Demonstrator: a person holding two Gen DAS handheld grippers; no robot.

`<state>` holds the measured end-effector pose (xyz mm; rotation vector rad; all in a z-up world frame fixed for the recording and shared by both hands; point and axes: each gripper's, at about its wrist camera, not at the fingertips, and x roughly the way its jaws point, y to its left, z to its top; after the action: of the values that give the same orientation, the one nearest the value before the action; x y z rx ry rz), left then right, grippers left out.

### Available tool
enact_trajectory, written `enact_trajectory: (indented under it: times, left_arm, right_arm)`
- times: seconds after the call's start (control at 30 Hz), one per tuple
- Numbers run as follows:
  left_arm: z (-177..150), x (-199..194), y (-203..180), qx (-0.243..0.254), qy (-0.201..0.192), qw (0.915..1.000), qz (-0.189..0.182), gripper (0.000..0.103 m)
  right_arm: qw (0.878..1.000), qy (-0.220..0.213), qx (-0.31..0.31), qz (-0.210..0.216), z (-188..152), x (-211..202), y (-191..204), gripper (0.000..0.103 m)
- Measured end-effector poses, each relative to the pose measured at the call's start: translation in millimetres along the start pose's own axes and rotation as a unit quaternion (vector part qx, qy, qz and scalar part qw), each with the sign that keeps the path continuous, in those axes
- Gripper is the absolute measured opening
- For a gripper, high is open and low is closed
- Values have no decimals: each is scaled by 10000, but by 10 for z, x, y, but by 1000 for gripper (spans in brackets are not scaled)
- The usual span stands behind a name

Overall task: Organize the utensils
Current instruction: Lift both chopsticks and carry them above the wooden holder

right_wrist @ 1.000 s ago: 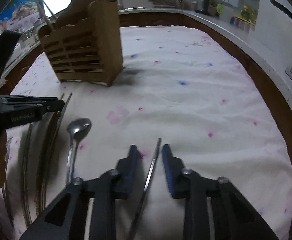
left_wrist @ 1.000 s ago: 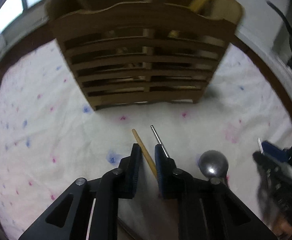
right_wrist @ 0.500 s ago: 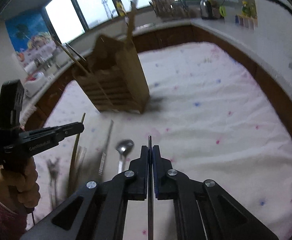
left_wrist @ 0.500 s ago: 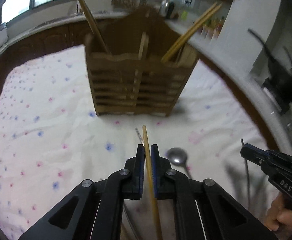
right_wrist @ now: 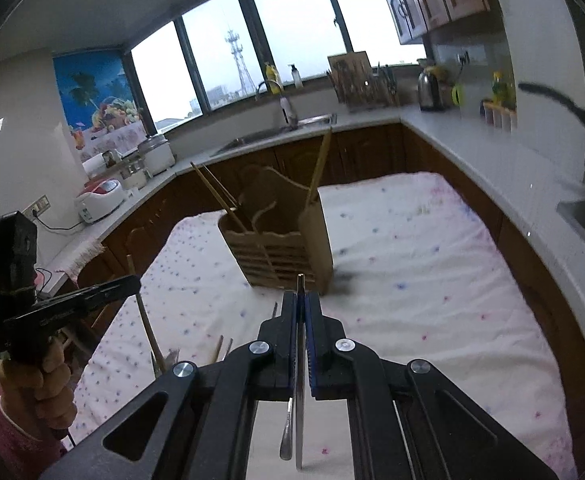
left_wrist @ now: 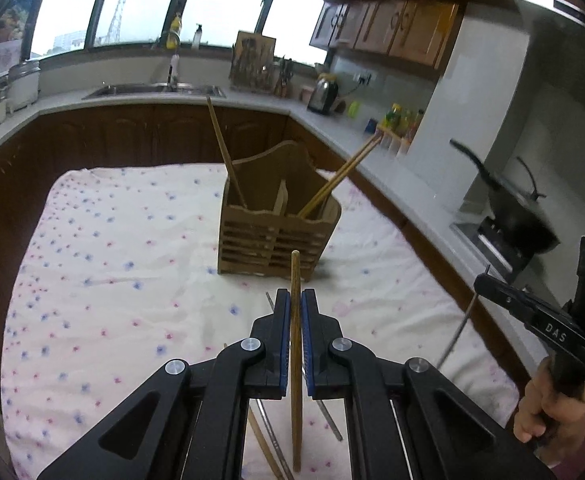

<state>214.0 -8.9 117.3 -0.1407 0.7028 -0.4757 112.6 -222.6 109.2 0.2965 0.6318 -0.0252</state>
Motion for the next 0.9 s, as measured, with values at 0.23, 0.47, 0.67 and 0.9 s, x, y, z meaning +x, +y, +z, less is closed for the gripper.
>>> enact_trajectory:
  times: [0.23, 0.47, 0.67, 0.9]
  left_arm:
    - [-77, -212, 42, -41, -186, 9998, -22, 3]
    - [-4, -248, 92, -80, -312, 9995, -11, 3]
    - [99, -230, 123, -125, -452, 9989, 28, 3]
    - [348, -199, 194, -182, -785, 9967, -54, 3]
  right_arm:
    - [9999, -118, -16, 31, 72, -41, 56, 4]
    - [9996, -269, 41, 107, 181, -51, 33, 4]
    - [9987, -472, 98, 175, 345, -16, 14, 4]
    - [9962, -825, 120, 240, 670, 40, 0, 4]
